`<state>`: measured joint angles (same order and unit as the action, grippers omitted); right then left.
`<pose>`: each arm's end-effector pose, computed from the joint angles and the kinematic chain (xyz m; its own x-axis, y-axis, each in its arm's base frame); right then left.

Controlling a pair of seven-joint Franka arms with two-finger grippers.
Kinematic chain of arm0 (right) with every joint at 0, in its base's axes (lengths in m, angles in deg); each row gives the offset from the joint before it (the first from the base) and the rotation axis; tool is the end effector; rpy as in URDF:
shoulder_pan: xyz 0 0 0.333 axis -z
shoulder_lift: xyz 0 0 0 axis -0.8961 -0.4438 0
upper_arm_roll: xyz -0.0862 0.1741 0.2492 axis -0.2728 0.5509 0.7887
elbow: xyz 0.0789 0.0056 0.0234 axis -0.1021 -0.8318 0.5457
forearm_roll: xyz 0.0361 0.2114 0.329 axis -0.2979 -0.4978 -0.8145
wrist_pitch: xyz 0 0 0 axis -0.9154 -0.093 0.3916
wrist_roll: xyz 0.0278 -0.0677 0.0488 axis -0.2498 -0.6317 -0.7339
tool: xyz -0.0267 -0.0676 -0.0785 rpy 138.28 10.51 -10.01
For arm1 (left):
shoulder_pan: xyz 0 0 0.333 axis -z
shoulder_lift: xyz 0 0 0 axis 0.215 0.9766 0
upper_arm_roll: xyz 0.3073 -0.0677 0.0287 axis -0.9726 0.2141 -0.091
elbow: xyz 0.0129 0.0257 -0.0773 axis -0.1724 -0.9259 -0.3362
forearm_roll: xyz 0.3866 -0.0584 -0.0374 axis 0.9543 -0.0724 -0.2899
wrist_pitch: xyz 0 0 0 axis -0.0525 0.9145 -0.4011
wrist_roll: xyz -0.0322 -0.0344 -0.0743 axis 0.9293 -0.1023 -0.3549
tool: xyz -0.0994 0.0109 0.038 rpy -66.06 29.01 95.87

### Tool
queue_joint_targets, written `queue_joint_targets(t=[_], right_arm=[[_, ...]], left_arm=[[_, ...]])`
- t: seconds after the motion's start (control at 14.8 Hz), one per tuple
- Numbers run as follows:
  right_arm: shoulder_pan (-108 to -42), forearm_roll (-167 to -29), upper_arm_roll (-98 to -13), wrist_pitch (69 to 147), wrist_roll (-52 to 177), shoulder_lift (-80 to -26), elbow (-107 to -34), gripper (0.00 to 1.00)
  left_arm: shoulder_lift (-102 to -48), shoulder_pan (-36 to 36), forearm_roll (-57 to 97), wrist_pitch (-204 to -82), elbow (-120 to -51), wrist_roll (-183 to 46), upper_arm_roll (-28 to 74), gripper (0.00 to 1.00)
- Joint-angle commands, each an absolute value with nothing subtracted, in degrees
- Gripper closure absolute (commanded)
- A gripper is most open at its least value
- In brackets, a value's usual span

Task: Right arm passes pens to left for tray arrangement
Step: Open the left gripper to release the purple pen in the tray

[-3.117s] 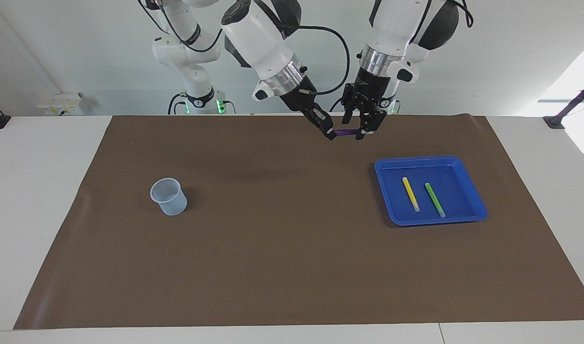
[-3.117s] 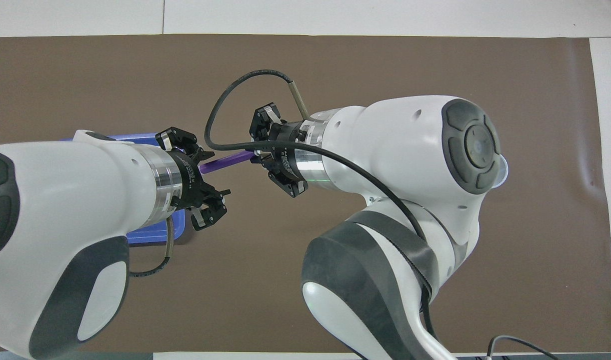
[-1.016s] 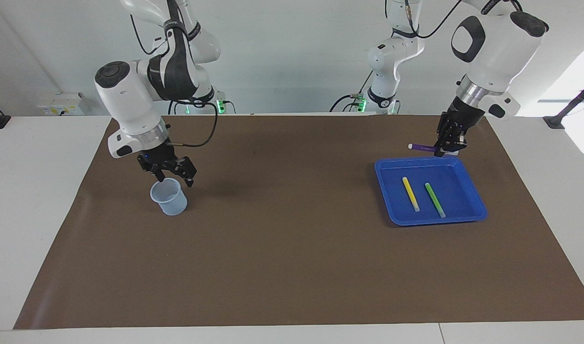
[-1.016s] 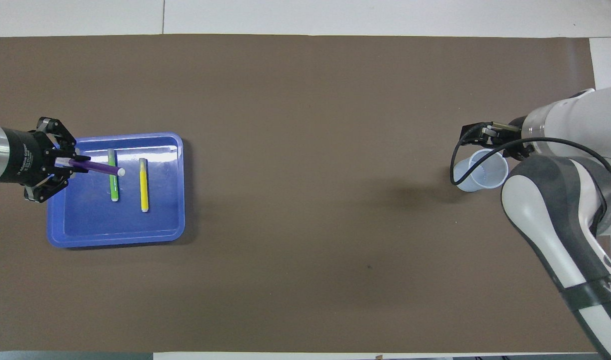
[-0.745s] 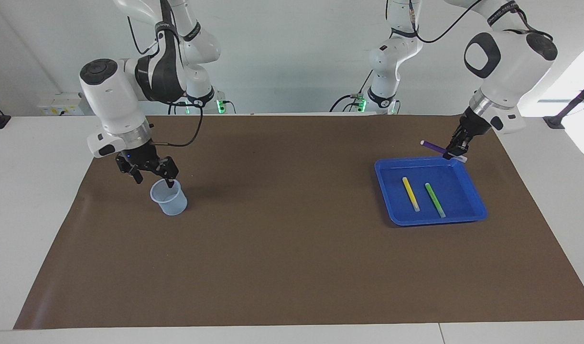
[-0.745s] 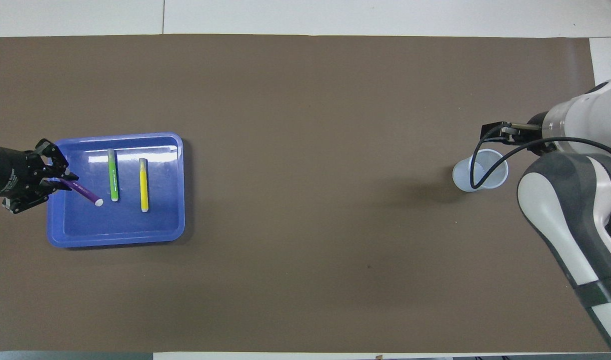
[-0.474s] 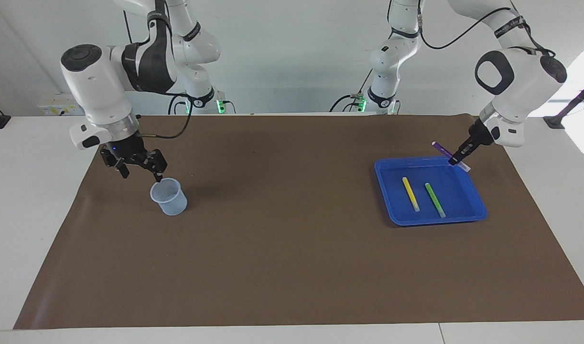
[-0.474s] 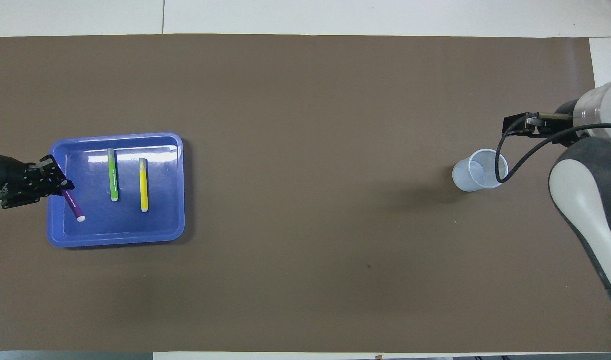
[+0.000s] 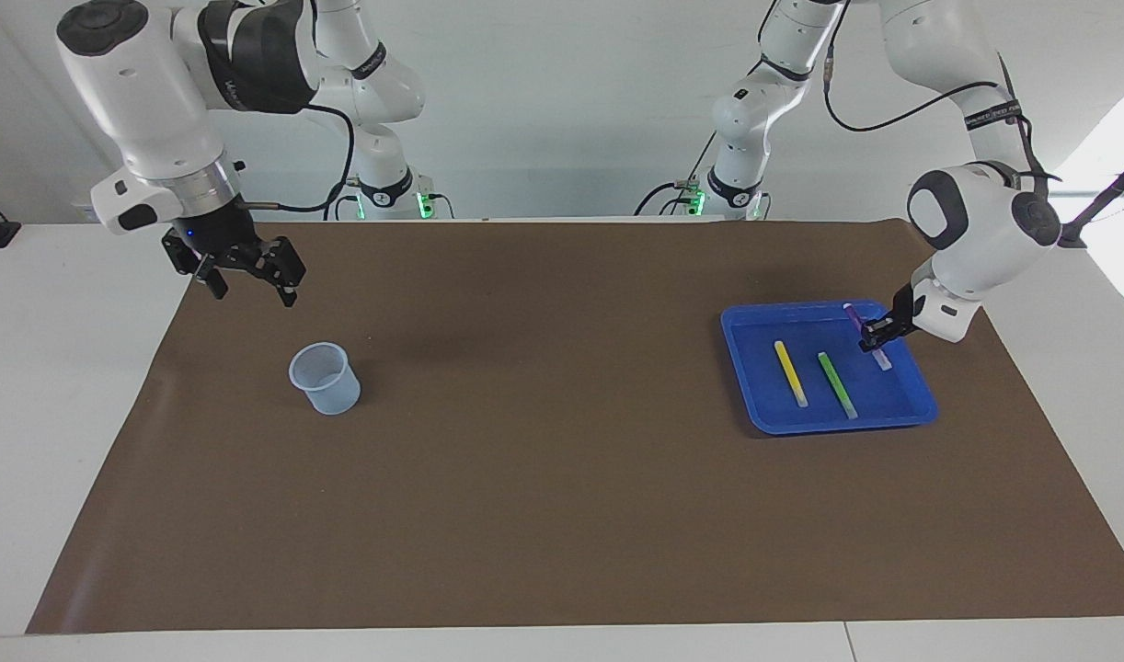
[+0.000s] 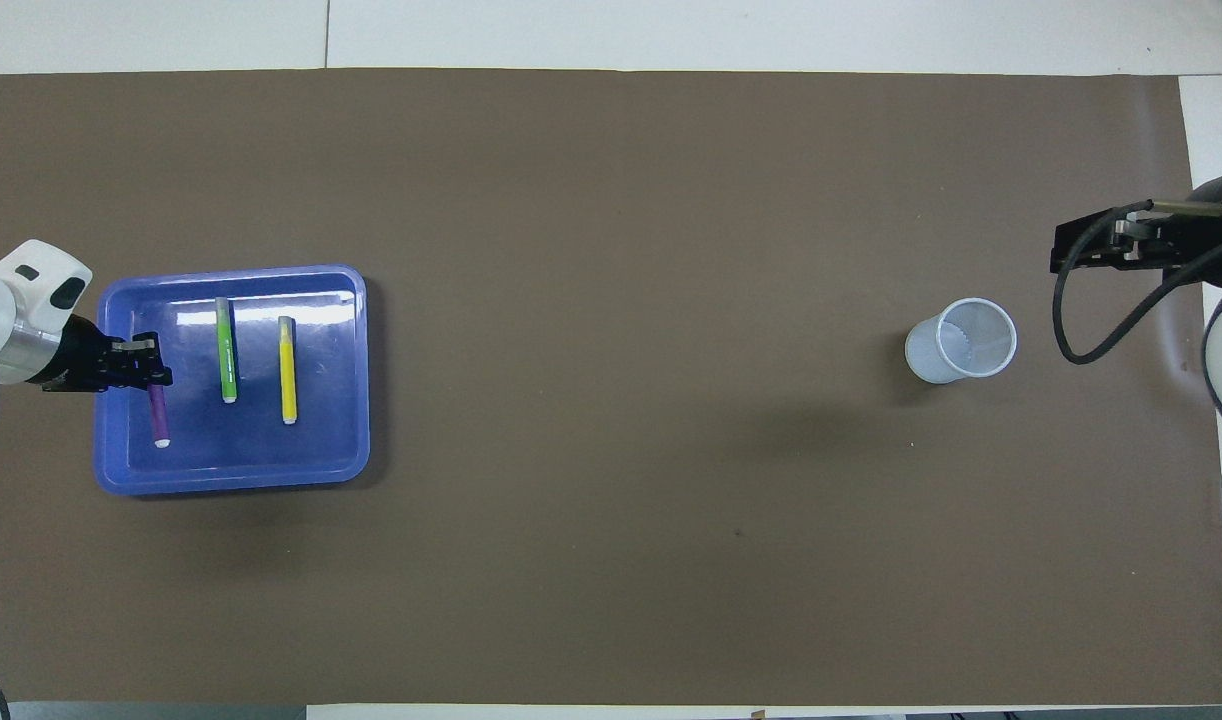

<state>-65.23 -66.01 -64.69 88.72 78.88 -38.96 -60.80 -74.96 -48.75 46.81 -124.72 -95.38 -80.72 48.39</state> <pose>0.5712 -0.0075 0.5927 0.9866 -0.1538 0.0542 -0.1549 -0.9878 0.0168 0.5522 0.0804 0.3476 0.9765 0.1750 -0.1259 0.1829 -0.9816 0.0541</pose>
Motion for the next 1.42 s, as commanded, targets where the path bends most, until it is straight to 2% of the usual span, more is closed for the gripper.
queue_joint_targets(t=[0.0,0.54,0.61,0.68,1.15,1.36], right_arm=[[-63.4,-65.6,-63.1,85.6,77.6,-38.6,-59.3,0.0],[-64.4,-66.2,-63.1,79.9,77.5,-35.9,-60.4,0.0],[-64.4,-66.2,-63.1,79.0,77.6,-35.8,-60.4,0.0],[-64.4,-66.2,-63.1,78.4,77.6,-35.8,-60.4,0.0],[-64.6,-66.3,-63.1,78.7,77.9,-35.6,-60.4,0.0],[-64.7,-66.5,-63.2,78.9,78.0,-36.1,-59.4,0.0]], left_arm=[[-72.0,-48.1,50.9,-127.6,-95.2,-81.9,48.5,1.0],[-69.6,-48.7,53.1,-130.3,-95.2,-81.9,48.5,1.0],[-69.6,-48.6,53.1,-130.3,-95.3,-81.9,48.5,0.71],[-69.6,-48.5,53.1,-130.1,-95.2,-81.8,48.5,0.01],[-69.8,-48.5,53.0,-128.0,-94.0,-81.6,48.6,0.0],[-70.2,-48.1,52.5,-123.2,-90.3,-81.5,48.6,0.0]])
